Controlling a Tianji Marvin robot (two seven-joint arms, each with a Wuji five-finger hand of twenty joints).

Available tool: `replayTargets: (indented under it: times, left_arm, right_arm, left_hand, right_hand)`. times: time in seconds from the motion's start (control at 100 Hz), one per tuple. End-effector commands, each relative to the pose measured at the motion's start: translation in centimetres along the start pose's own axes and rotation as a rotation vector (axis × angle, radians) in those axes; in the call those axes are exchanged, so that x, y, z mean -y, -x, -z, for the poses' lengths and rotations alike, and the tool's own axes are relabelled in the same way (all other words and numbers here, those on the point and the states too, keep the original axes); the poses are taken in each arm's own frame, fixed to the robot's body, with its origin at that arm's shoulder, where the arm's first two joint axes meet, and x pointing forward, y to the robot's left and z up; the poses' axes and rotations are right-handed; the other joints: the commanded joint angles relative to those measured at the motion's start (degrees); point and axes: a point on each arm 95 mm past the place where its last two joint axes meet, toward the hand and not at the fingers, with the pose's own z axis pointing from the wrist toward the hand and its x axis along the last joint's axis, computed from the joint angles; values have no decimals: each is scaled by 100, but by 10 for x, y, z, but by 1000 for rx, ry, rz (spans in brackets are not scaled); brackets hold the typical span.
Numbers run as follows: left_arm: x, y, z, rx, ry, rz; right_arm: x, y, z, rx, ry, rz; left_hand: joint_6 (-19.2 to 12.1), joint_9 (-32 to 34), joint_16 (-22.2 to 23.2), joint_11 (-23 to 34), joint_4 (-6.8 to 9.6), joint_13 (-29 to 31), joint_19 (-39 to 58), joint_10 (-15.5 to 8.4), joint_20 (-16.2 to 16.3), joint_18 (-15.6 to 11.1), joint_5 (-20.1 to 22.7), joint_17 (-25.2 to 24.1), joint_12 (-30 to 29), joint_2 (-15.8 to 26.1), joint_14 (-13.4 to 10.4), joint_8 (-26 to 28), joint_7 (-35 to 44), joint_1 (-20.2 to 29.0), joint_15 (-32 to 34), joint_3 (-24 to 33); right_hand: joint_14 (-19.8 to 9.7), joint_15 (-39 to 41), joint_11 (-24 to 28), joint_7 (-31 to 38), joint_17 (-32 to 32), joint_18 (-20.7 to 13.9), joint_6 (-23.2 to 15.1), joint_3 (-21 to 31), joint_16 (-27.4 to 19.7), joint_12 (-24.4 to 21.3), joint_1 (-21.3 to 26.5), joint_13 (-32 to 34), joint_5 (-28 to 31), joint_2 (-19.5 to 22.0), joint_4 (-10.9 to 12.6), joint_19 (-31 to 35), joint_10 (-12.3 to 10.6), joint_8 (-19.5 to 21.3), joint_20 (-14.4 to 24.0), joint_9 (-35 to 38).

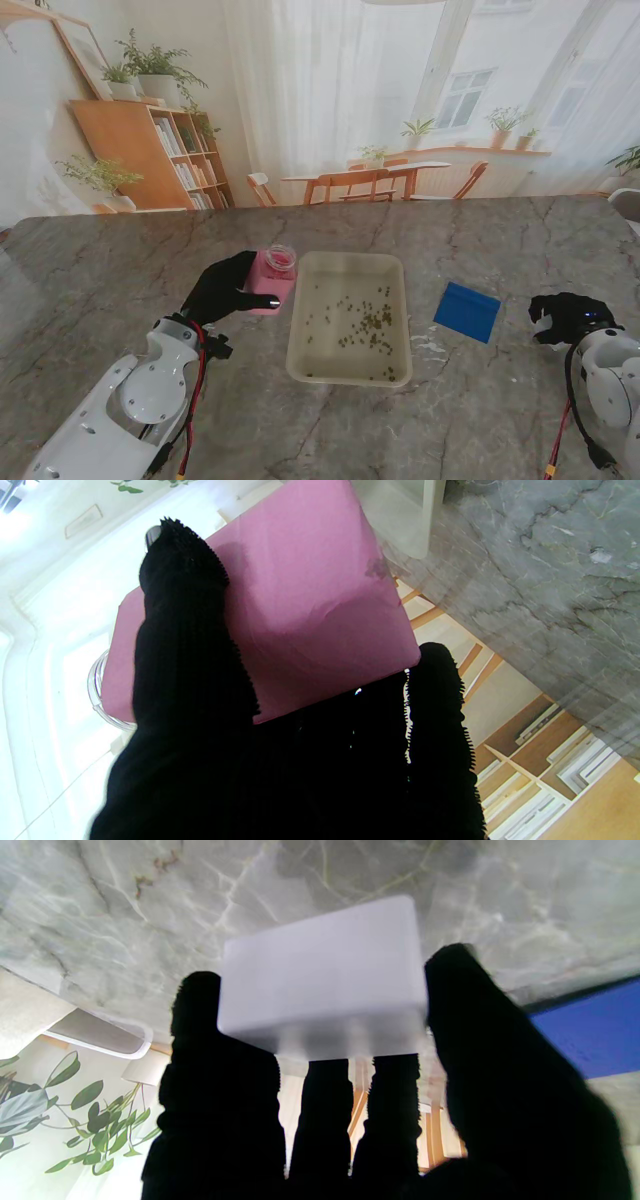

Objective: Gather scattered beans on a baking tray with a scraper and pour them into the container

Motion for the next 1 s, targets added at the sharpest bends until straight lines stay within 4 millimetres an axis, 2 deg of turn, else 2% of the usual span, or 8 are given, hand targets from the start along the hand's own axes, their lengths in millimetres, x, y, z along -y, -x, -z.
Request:
replayTargets:
  times: [0.0,0.21,0.28,0.37,0.52,0.73,0.88,0.99]
  left_arm:
    - [-2,0,2,6,6,1]
    - [-4,0,3,15,15,-5]
    - [-4,0,3,17,18,-7]
    - [-5,0,3,20,20,-8]
    - [-5,0,4,23,19,-10]
    - [-4,0,4,24,17,-11]
    - [-4,0,5,26,16,-11]
    - [-4,0,5,27,16,-11]
  right_arm:
    - [1,3,-4,3,-20,4]
    - [11,-2,-18,6,-43,-15]
    - [15,-5,-22,11,-53,-32]
    - [19,-7,-25,12,-64,-46]
    - [22,-10,-28,8,-69,-64]
    - [25,-12,-32,7,-92,-121]
    - [27,-13,-31,-7,-124,-120]
    - [27,-14,-29,-19,-135,-117]
  left_hand:
    - [-1035,574,117,1245,122,87,152,-1007,208,-46,514,57,427,1466,-253,273,770,1256,164,1196]
    - [-1020,574,120,1248,122,84,158,-994,209,-41,513,59,422,1466,-238,271,768,1257,170,1206]
    - [-1034,578,121,1250,117,88,162,-995,210,-41,522,63,420,1461,-245,273,773,1255,174,1194]
    - [-1029,574,121,1251,119,85,162,-998,210,-30,515,52,418,1470,-237,270,768,1257,175,1196]
    - [-1026,573,122,1255,119,84,165,-992,210,-31,520,55,419,1465,-235,272,771,1257,178,1203]
    - [-1022,574,123,1258,122,86,168,-991,209,-41,515,59,415,1461,-239,270,769,1257,183,1203]
    - [-1024,575,124,1262,118,84,171,-992,209,-34,521,56,415,1460,-236,269,770,1256,186,1201]
    - [-1036,575,124,1266,119,82,173,-987,210,-32,522,56,415,1462,-245,269,770,1256,188,1195]
  right_hand:
    - [-1240,934,996,362,0,-881,171,918,-37,185,1744,168,-17,885,560,77,486,-17,30,294]
    - [-1095,900,959,236,-393,-792,575,790,-240,106,1640,-249,-488,958,563,31,711,-131,-145,-204]
    - [-1009,909,1050,24,-687,-720,814,715,-398,-57,1522,-540,-710,1118,621,190,814,-189,-488,-577]
    - [-938,882,1156,-391,-1064,-607,1045,656,-498,-269,1285,-883,-913,1333,725,320,918,-173,-668,-972]
    - [-869,890,1200,-1365,-1429,-495,1253,581,-699,-681,871,-1293,-1050,1698,1153,210,1039,322,-688,-1449]
    - [-249,593,428,-2826,-2363,281,1339,45,-680,-932,-259,-2011,-1559,1919,1215,294,1317,511,-385,-1996]
    - [105,255,-118,-3379,-3117,801,1335,-327,-602,-997,-573,-2541,-1717,2046,1238,323,1306,703,-211,-2398]
    - [250,0,-461,-3686,-3486,954,1400,-613,-590,-1033,-768,-2856,-1914,2180,1247,235,1382,740,-192,-2653]
